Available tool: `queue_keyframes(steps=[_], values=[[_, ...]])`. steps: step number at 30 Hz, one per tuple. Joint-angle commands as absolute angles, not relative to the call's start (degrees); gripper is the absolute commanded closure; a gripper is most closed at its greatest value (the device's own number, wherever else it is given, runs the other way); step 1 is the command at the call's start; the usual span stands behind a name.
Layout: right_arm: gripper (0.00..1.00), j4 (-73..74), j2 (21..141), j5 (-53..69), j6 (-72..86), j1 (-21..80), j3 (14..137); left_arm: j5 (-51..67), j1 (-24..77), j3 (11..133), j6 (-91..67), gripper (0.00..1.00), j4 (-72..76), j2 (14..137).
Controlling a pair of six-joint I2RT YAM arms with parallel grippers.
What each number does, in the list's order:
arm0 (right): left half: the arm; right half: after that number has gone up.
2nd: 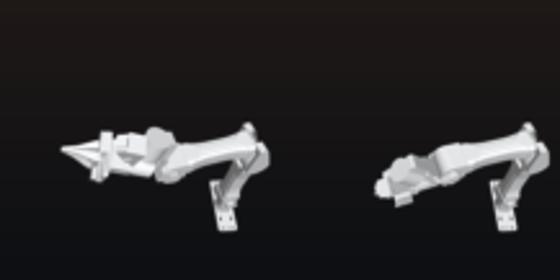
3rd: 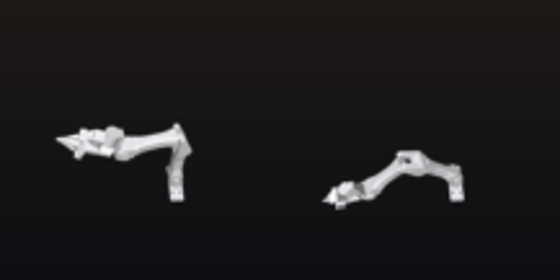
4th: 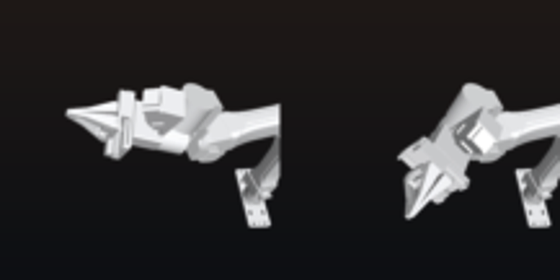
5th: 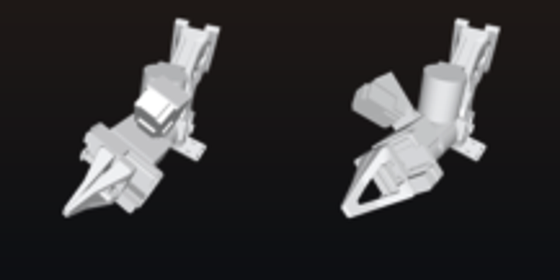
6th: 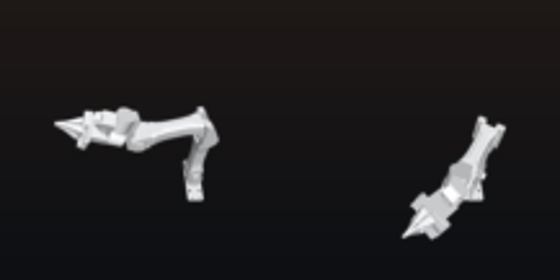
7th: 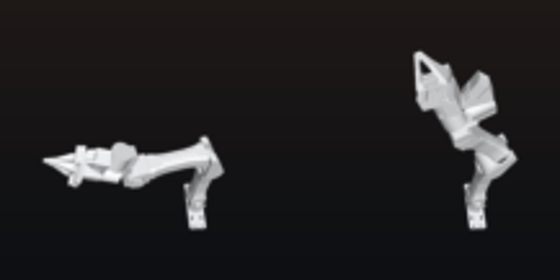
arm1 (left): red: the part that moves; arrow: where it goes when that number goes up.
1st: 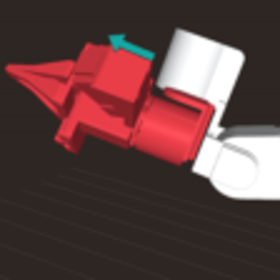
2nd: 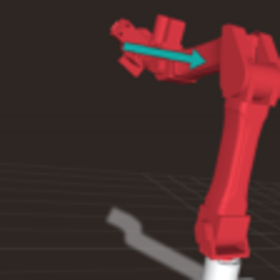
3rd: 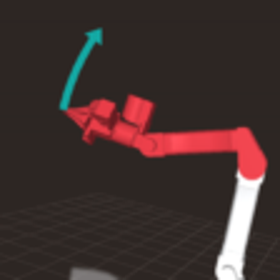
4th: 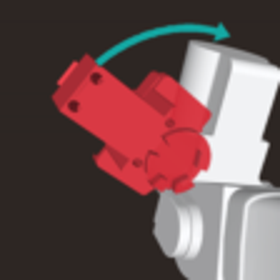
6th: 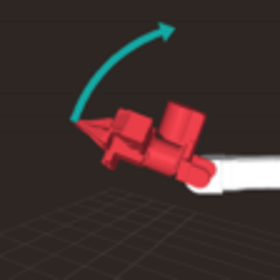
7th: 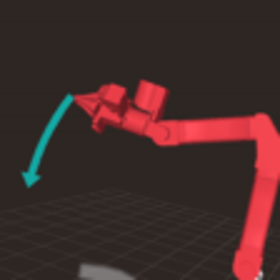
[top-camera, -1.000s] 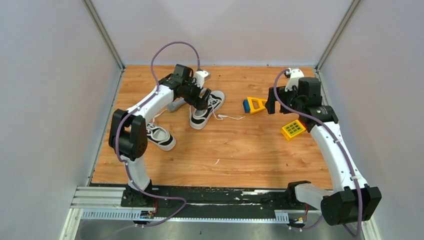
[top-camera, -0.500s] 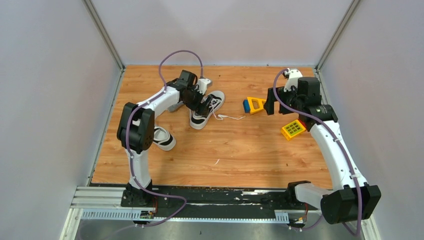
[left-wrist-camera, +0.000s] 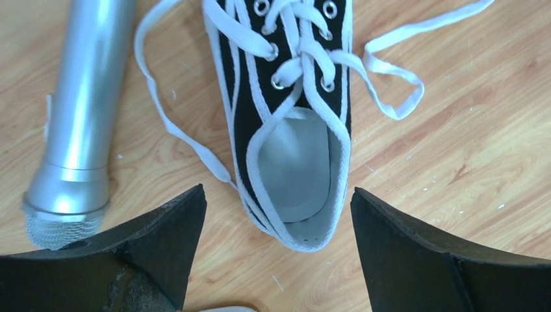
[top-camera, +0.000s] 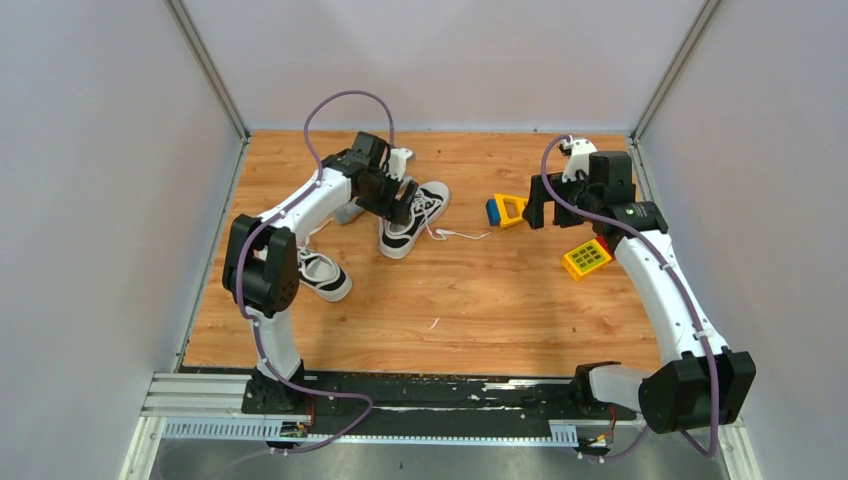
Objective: Tie the shoes
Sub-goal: Move the shoe to the center of the board.
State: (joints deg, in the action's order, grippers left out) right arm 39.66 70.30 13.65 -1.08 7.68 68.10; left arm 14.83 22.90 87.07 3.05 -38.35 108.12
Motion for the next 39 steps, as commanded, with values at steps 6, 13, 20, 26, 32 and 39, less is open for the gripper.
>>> queue_keyframes(steps=[6,13,20,26,32,39], values=[[0.03,38.2,69.3,14.2,-0.4,7.4,69.9,7.6,23.1,92.0,-3.6,0.29,-42.2,108.5],[0.03,38.2,68.7,14.9,-0.4,7.5,69.1,6.7,23.4,92.3,-4.8,0.49,-43.1,110.6],[0.04,37.8,68.7,17.1,1.9,7.5,68.0,10.7,23.4,92.6,-4.4,0.71,-43.1,113.4],[0.05,37.7,68.4,17.7,2.0,7.5,67.0,22.6,23.5,93.8,-6.8,1.00,-44.8,111.8],[0.07,37.5,68.5,20.6,4.2,7.5,64.0,33.2,24.0,91.2,-7.4,1.00,-45.7,107.8],[0.08,37.1,70.9,22.0,6.7,7.5,62.6,33.4,24.2,83.1,-9.3,1.00,-44.7,101.2]])
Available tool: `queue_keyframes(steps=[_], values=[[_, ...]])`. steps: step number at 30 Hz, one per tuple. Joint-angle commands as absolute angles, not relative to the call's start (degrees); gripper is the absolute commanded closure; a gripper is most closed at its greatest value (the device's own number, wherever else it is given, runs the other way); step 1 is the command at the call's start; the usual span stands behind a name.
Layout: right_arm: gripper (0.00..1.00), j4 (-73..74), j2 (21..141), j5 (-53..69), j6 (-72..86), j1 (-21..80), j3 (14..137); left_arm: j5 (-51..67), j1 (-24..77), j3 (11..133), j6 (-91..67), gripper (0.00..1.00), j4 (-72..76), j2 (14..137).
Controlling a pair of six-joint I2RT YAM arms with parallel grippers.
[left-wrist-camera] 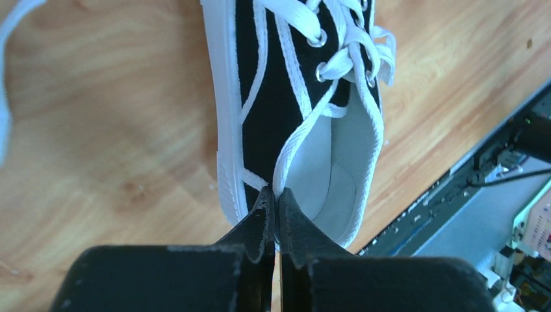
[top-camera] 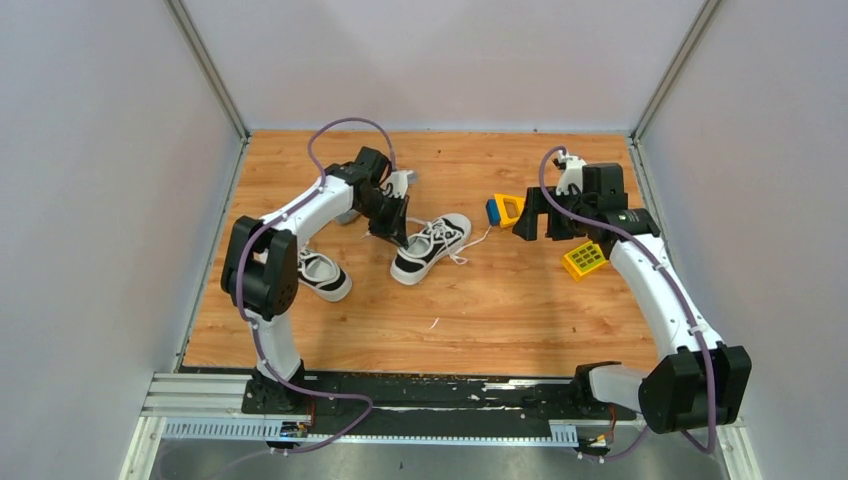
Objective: Tie the shoes
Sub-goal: Move the shoe to the center of the board.
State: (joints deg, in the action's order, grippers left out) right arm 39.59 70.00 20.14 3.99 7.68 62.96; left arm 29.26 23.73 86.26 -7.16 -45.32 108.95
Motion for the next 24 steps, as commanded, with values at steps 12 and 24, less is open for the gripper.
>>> queue_keyframes(steps=[12,24], values=[[0.19,35.7,82.4,19.8,28.8,7.6,57.6,26.5,28.1,66.6,-32.9,1.00,-36.3,90.3],[0.21,36.9,91.5,20.7,32.6,8.3,64.1,34.9,33.6,66.5,-30.6,0.68,-24.7,92.7]])
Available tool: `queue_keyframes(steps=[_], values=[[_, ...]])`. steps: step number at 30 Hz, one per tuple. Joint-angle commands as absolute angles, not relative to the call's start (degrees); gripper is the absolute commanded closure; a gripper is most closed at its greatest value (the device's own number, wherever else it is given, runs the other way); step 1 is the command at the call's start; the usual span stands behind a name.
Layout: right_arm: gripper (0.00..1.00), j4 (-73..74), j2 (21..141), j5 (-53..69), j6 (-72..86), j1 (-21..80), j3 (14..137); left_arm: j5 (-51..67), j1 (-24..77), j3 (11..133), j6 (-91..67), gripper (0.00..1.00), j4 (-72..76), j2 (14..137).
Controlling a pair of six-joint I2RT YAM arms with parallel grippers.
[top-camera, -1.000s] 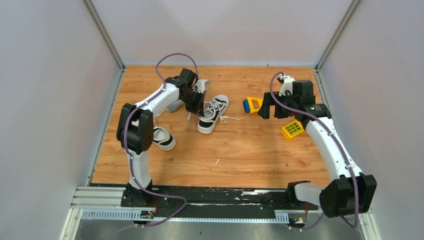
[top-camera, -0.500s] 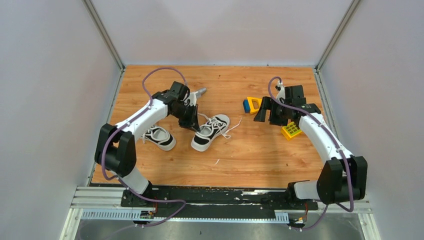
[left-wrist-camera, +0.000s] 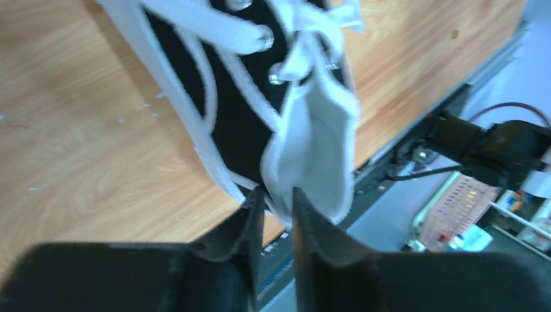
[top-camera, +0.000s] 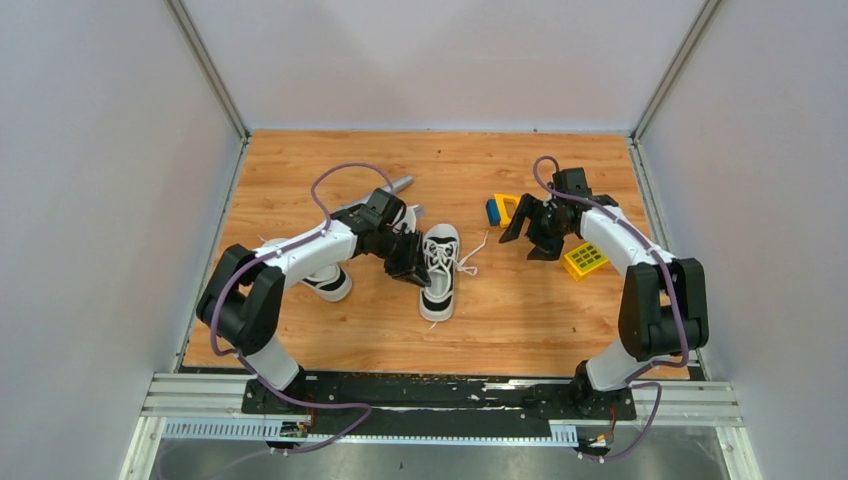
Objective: Tie the shoes
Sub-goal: Move the shoe to the center of the board.
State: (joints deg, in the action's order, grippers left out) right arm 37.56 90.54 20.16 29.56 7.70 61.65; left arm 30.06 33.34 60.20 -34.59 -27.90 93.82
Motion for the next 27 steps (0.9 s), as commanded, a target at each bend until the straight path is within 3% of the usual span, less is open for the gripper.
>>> queue_keyframes(steps=[1,4,8,16,27], values=[[0.22,36.9,92.2,20.6,32.8,8.6,64.5,33.8,33.5,68.1,-26.5,0.63,-28.0,92.6],[0.25,38.1,94.8,15.4,32.7,10.9,68.8,28.5,31.4,74.3,-21.3,0.48,-36.0,92.4],[0.33,40.3,101.0,8.4,35.0,13.2,76.9,21.8,23.2,76.1,-24.9,0.42,-40.2,92.4],[0.47,41.7,111.5,-6.1,37.0,16.9,86.3,11.4,16.3,80.3,-29.0,0.41,-39.4,96.4],[0.55,41.7,117.0,-5.3,36.4,21.7,88.0,7.9,16.2,80.6,-34.3,0.43,-39.1,99.8]])
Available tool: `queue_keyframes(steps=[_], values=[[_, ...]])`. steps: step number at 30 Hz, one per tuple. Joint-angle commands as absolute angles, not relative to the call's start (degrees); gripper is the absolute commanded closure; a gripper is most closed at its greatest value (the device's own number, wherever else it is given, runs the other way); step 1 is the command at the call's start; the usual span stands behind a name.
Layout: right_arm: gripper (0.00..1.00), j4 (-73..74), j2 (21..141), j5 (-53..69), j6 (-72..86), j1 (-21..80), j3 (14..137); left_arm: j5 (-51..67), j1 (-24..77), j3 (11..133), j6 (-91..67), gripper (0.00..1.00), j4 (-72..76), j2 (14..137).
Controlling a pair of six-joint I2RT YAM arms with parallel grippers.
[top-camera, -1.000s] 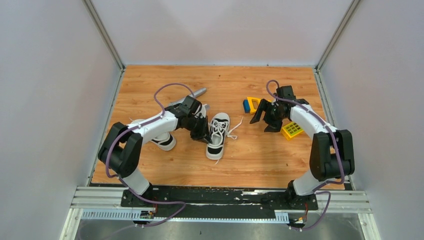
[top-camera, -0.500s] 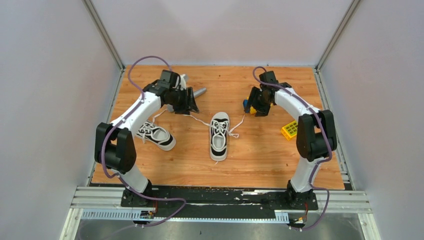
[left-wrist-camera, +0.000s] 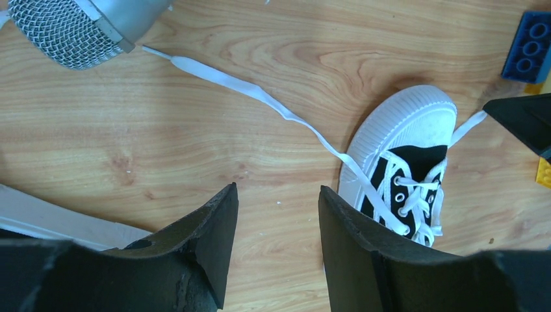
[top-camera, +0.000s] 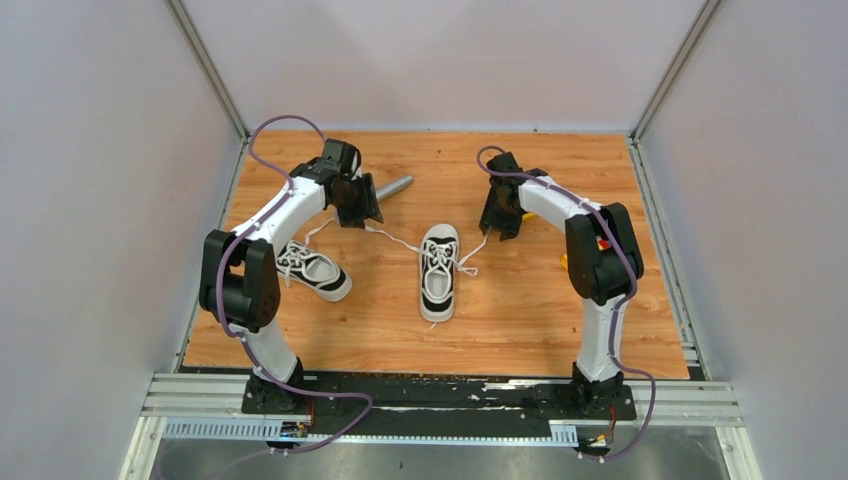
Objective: Tie the shoes
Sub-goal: Move the shoe to the center of the board, then cross the shoelace with the shoelace.
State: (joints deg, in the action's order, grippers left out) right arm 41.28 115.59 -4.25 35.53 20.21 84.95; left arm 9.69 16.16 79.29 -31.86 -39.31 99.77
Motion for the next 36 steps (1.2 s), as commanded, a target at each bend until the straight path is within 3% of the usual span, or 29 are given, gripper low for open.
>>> queue_keyframes(steps=[1,5,8,10,13,14,19,23,29,36], values=[[0.56,41.7,117.3,-5.1,36.3,22.1,88.2,7.7,16.3,80.5,-34.4,0.44,-39.0,99.7],[0.56,41.8,118.7,-5.2,36.5,23.1,88.6,7.5,16.2,79.8,-34.7,0.44,-38.8,99.5],[0.64,41.8,120.3,-6.0,36.6,23.4,88.8,7.7,16.2,79.6,-34.9,0.44,-38.8,99.5],[0.74,41.8,121.1,-6.4,36.5,23.5,88.9,7.5,16.2,79.6,-35.1,0.44,-39.0,99.5],[0.98,41.8,121.2,-6.7,35.1,23.8,88.5,7.3,16.2,79.5,-35.7,0.42,-39.4,100.6],[1.00,41.7,120.4,-7.1,34.3,23.7,88.2,7.1,16.2,79.6,-35.9,0.41,-39.6,101.4],[1.00,38.6,108.6,-6.8,27.2,23.1,86.6,8.5,16.2,81.3,-37.4,0.32,-39.0,105.5],[1.00,34.4,94.7,-4.0,21.2,22.6,84.9,9.5,16.2,84.4,-40.0,0.33,-39.8,109.5],[1.00,31.9,83.8,0.6,15.4,22.7,79.9,2.7,17.6,85.4,-47.8,0.34,-43.1,113.0],[1.00,34.3,79.7,3.3,16.0,22.7,76.7,-4.1,20.4,86.7,-60.1,0.52,-45.0,115.3]])
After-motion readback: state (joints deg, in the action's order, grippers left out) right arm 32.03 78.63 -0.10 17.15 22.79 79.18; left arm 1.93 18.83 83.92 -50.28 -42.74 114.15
